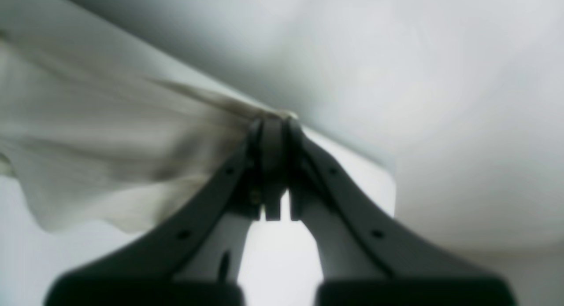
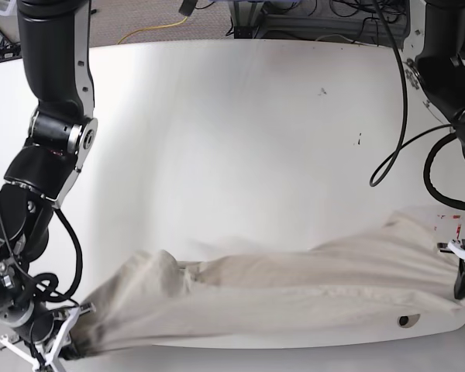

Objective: Fold the T-shirt properly
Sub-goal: 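Raise the shirt high with both grippers, stretching it between them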

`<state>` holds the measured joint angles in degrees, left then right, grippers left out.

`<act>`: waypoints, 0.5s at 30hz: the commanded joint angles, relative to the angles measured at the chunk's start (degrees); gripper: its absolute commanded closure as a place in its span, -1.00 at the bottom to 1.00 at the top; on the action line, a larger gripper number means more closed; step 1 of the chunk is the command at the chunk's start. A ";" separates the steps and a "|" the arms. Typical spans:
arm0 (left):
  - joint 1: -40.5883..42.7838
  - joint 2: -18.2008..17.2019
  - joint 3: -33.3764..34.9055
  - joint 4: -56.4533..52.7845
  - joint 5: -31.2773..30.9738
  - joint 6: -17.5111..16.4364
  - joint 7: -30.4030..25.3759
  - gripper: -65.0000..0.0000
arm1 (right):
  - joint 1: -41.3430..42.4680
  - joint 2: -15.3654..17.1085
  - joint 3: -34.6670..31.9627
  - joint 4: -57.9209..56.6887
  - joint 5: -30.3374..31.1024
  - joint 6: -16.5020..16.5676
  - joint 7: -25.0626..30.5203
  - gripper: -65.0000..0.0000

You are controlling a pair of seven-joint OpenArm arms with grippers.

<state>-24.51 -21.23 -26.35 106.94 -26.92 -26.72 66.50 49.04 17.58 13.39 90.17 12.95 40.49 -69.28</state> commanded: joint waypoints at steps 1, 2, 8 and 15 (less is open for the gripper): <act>1.79 -0.79 -0.16 2.56 -0.12 0.21 -1.40 1.00 | -1.26 -0.13 0.99 6.05 0.72 -0.49 3.12 1.00; 3.11 -0.79 -0.16 2.91 -0.20 0.21 -1.40 1.00 | -3.19 -0.57 1.95 7.46 0.72 -0.49 3.12 1.00; 12.07 -0.70 -0.86 6.25 -0.20 0.04 -1.40 1.00 | -13.30 -0.66 3.45 14.75 2.39 -0.49 3.12 1.00; 22.27 -0.70 -5.52 6.43 -3.98 -4.80 -1.40 1.00 | -24.64 -0.84 6.09 20.03 2.92 -0.49 3.12 1.00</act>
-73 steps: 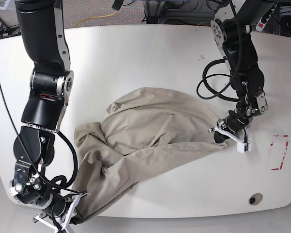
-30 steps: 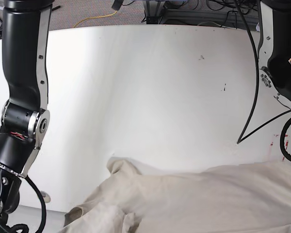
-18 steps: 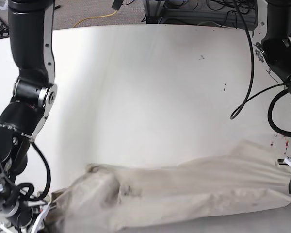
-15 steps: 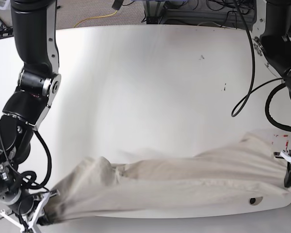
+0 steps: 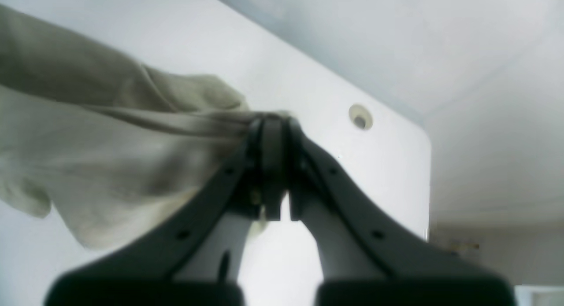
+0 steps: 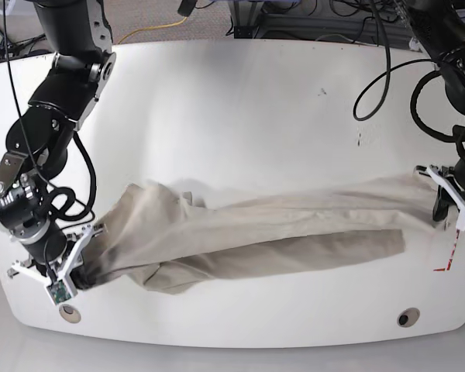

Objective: Fold the T-shirt properly
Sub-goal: 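Raise the shirt high with both grippers, stretching it between them, then lay the shirt flat on the table while holding its edge with both grippers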

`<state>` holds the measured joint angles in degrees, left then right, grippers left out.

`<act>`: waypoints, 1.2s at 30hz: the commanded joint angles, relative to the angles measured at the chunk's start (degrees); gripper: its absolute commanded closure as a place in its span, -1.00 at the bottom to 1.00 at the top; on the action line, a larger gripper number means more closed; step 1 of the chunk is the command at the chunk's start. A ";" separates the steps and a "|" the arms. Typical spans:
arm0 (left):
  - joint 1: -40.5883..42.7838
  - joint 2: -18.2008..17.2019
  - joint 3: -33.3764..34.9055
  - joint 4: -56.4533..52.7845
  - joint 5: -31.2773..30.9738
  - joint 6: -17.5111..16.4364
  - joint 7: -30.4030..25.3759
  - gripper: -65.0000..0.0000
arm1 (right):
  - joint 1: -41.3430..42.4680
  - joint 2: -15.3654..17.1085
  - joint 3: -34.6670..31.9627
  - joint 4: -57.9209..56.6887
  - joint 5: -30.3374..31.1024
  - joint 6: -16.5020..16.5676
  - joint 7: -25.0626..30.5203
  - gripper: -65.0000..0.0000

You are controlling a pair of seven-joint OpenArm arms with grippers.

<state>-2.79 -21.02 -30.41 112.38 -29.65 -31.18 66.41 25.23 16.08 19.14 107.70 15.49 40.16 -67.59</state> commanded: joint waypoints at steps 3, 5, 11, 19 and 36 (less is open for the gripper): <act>4.59 -0.92 -3.83 0.90 -2.13 -0.60 -1.40 1.00 | -4.71 -0.38 2.27 3.29 0.38 -0.16 1.44 1.00; 7.05 -0.92 -4.27 0.90 -2.31 -0.60 -1.40 1.00 | -7.61 -0.65 3.50 3.29 0.38 -0.16 1.44 1.00; 12.94 -0.22 -7.61 0.81 -1.87 -5.08 -2.28 1.00 | -14.99 -2.85 6.23 3.20 0.38 -0.16 1.35 1.00; 19.27 0.93 -8.84 0.19 -1.69 -7.37 -4.65 1.00 | -22.11 -8.12 11.77 3.20 0.38 -0.16 -0.58 1.00; 24.63 -1.36 -10.77 -10.88 -1.69 -7.55 -13.80 1.00 | -26.51 -15.86 23.81 -3.13 0.82 -0.16 -3.75 1.00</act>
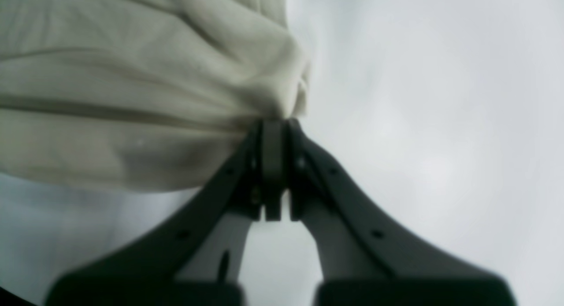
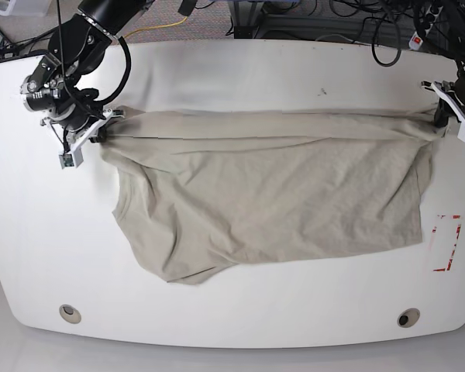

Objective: Fold the T-shirt properly
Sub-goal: 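Lay the shirt flat on the table while holding its edge with both grippers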

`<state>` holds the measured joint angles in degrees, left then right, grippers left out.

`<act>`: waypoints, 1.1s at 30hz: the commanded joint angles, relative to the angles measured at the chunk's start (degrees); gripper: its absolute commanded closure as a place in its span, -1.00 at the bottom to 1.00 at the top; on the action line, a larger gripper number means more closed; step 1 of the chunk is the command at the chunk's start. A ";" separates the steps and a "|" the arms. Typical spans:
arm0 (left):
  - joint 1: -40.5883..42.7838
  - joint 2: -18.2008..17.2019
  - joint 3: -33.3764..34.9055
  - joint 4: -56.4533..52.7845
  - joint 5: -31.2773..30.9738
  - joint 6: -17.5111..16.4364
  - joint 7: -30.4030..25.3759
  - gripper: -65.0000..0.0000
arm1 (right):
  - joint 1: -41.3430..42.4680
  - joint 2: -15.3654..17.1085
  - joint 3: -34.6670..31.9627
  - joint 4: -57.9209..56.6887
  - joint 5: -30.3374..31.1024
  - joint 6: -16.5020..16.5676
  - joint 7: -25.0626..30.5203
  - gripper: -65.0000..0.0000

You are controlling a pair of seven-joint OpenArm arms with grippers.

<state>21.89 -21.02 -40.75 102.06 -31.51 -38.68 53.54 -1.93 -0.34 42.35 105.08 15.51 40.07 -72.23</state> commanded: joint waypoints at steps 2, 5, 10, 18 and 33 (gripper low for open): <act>-0.04 -2.68 -0.43 -1.62 0.17 -1.32 -1.19 1.00 | 0.57 0.73 0.77 -1.56 3.09 -0.07 0.89 1.00; -0.22 -3.47 -0.43 -2.50 0.17 -1.32 -1.19 1.00 | 0.13 1.17 0.77 -3.85 10.21 -0.07 -0.08 1.00; -0.22 -3.47 -0.43 -2.32 0.17 -1.32 -1.19 1.00 | -0.57 4.43 0.77 -8.77 25.15 -0.07 -2.63 0.85; -0.22 -3.47 0.01 -2.06 0.08 -1.32 -1.19 0.64 | -3.47 8.21 1.12 -16.95 42.82 -0.07 -2.54 -0.45; -0.22 -3.03 -0.08 0.22 -0.27 -1.32 -1.01 0.53 | -11.38 7.86 1.65 -17.12 42.91 -0.07 -2.10 -0.88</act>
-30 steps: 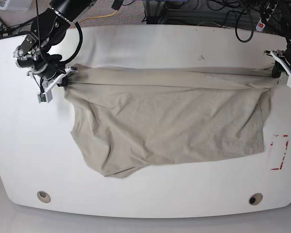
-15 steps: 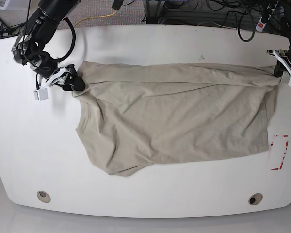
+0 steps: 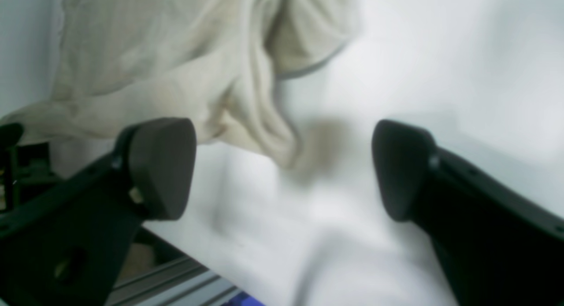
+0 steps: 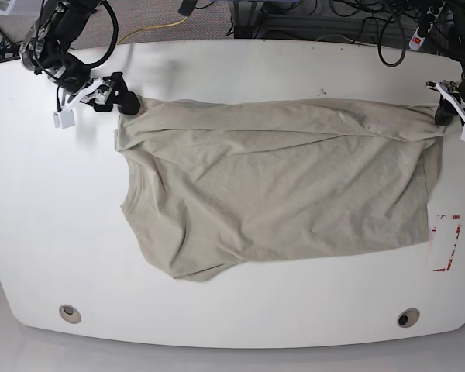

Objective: Fold the T-shirt properly
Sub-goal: 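Lay the shirt flat on the table while holding its edge with both grippers, then pull the held edge taut with both grippers to smooth the shirt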

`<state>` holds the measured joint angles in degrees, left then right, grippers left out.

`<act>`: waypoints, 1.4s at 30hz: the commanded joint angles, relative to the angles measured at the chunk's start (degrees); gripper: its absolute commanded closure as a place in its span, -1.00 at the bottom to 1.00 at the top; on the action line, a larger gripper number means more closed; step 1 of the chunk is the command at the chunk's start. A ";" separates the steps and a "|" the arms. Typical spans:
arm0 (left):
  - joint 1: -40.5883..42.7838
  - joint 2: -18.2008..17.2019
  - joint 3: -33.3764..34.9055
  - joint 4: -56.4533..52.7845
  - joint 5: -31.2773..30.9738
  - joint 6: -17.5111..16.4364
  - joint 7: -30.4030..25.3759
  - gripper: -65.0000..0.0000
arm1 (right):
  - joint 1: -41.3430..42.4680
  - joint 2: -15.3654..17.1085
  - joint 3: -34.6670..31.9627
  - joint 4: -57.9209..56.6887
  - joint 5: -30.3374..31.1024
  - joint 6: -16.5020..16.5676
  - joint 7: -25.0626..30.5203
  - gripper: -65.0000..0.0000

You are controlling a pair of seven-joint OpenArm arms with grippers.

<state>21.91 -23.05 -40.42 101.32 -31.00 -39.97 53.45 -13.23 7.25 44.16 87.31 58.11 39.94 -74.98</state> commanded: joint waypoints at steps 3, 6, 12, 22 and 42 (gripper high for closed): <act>-0.24 -1.00 -0.50 0.97 -0.78 -0.03 -0.92 0.49 | 0.18 -0.87 -0.60 0.56 -0.74 0.06 2.23 -0.88; -0.24 -1.00 -0.76 0.97 -0.78 -0.03 -0.92 0.29 | 1.67 -1.31 -0.69 0.56 -2.50 0.06 2.50 -0.88; -0.24 -1.00 -0.85 0.88 -0.86 -0.03 -0.92 -0.06 | 3.17 -2.81 -2.62 0.74 -4.35 0.06 2.67 -0.59; -2.61 1.55 -1.29 0.79 -0.51 -0.03 -0.75 -0.14 | 4.22 -3.07 -3.06 0.65 -7.07 0.06 2.85 1.00; -2.53 3.40 -10.08 -4.22 -0.78 -0.03 5.49 -0.14 | 3.78 -2.72 -3.15 0.82 -7.07 0.06 2.50 1.00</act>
<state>19.79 -18.59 -50.72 97.56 -30.81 -39.94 60.36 -9.63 3.68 40.80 87.00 49.74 39.88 -73.14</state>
